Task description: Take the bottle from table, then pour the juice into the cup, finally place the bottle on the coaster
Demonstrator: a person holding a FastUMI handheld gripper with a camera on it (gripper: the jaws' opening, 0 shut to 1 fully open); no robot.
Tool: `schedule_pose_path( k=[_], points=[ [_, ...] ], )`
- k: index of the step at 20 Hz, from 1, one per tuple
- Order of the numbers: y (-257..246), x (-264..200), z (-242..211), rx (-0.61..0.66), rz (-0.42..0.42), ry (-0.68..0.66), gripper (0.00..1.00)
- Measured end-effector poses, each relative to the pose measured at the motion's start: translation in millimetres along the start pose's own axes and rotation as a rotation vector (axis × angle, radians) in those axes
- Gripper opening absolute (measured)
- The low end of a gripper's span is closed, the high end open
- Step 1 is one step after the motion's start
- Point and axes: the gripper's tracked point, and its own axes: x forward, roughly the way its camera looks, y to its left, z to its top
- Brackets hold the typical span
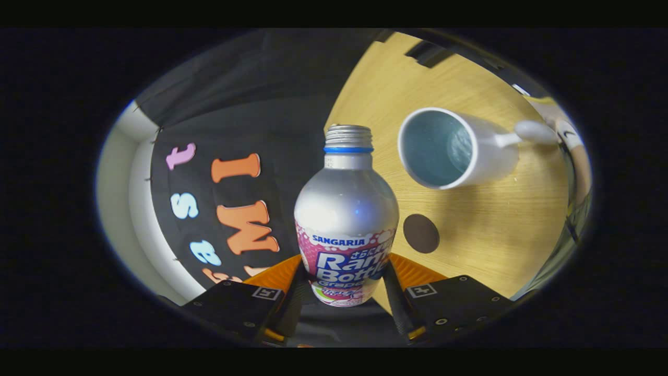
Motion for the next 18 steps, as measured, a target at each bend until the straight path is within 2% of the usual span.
schedule_pose_path(
  k=[5,7,10,14,18],
  points=[
    [-10,-1,9,-0.530,-0.058,-0.060,0.72],
    [-19,2,8,-0.724,-0.116,-0.084,0.72],
    [-21,7,-8,-0.972,-0.135,-0.090,0.72],
    [-21,31,-13,-1.297,-0.182,-0.168,0.73],
    [-12,58,-19,-1.549,-0.205,-0.243,0.73]
  ],
)
